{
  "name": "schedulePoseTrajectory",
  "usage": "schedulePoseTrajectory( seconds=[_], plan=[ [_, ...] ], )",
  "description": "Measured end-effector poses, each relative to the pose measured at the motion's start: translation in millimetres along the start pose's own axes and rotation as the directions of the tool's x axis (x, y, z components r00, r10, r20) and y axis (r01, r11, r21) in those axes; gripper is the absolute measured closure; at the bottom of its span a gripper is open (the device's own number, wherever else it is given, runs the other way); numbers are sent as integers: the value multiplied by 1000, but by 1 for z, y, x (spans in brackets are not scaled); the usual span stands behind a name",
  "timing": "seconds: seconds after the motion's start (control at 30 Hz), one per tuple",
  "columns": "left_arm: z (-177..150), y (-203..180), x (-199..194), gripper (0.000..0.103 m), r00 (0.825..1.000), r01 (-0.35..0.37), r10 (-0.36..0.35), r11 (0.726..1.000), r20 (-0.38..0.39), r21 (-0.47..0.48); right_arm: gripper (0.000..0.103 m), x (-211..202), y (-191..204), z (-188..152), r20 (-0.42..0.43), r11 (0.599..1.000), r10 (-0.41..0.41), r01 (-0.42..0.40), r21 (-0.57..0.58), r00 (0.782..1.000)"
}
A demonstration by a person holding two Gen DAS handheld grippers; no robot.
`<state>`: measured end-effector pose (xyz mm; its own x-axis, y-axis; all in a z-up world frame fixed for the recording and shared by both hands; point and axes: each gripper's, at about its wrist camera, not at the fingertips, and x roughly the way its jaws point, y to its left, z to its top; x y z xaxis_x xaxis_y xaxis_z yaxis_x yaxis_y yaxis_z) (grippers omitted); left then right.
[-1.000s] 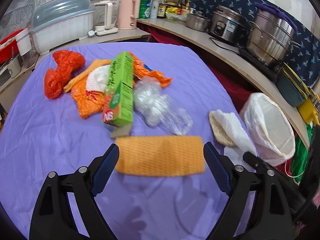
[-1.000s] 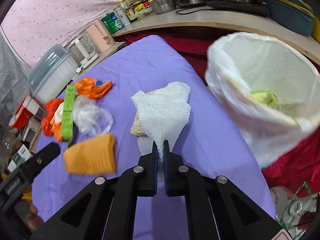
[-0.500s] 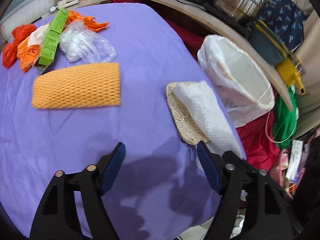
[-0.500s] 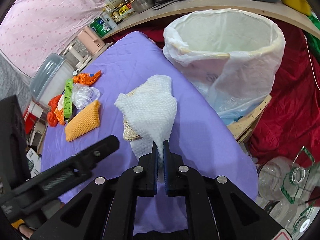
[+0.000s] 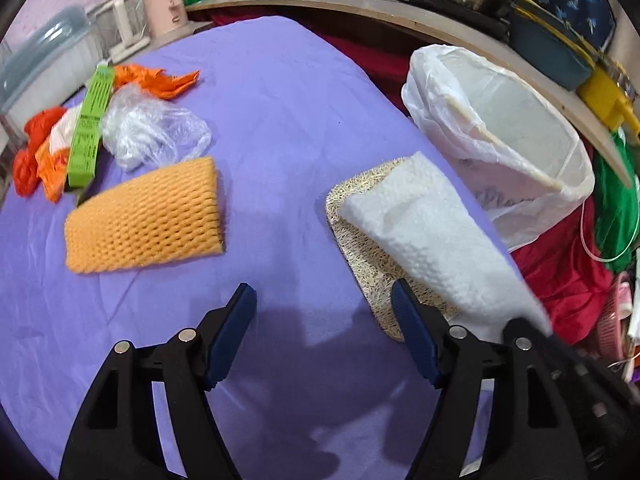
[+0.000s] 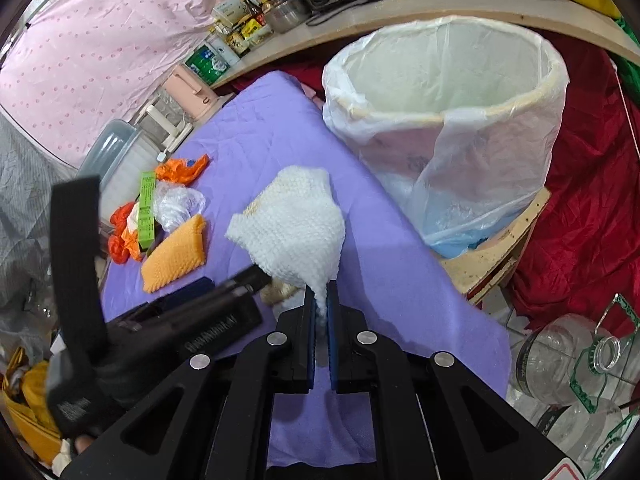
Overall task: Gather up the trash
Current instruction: 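Lift the towel with the right gripper while the left grasps the beige scrubber pad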
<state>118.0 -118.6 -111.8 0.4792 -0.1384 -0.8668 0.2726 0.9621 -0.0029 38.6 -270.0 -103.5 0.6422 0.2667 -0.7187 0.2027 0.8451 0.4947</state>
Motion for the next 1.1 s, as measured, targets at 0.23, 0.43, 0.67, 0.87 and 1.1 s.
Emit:
schedulePoseTrajectory(
  seconds=[0.23, 0.43, 0.67, 0.87, 1.1],
  plan=[
    [3, 4, 1, 34, 1000, 14, -14, 1000, -12, -14, 100, -37, -8, 29, 142, 999, -19, 15, 31, 990],
    [3, 2, -5, 31, 990, 135, -136, 990, -25, -48, 101, -30, -16, 32, 122, 999, -50, 48, 19, 991],
    [3, -4, -4, 26, 989, 141, -143, 988, -29, -59, 63, -9, -10, 14, 55, 996, -73, 76, -40, 996],
    [19, 8, 1, 26, 993, 118, -120, 989, -18, -94, 39, -7, 0, 7, 66, 990, -74, 81, -115, 995],
    [35, 15, 9, 26, 994, 103, -105, 991, -13, -88, 52, 35, 16, 10, 21, 969, -97, 100, -225, 995]
  ],
)
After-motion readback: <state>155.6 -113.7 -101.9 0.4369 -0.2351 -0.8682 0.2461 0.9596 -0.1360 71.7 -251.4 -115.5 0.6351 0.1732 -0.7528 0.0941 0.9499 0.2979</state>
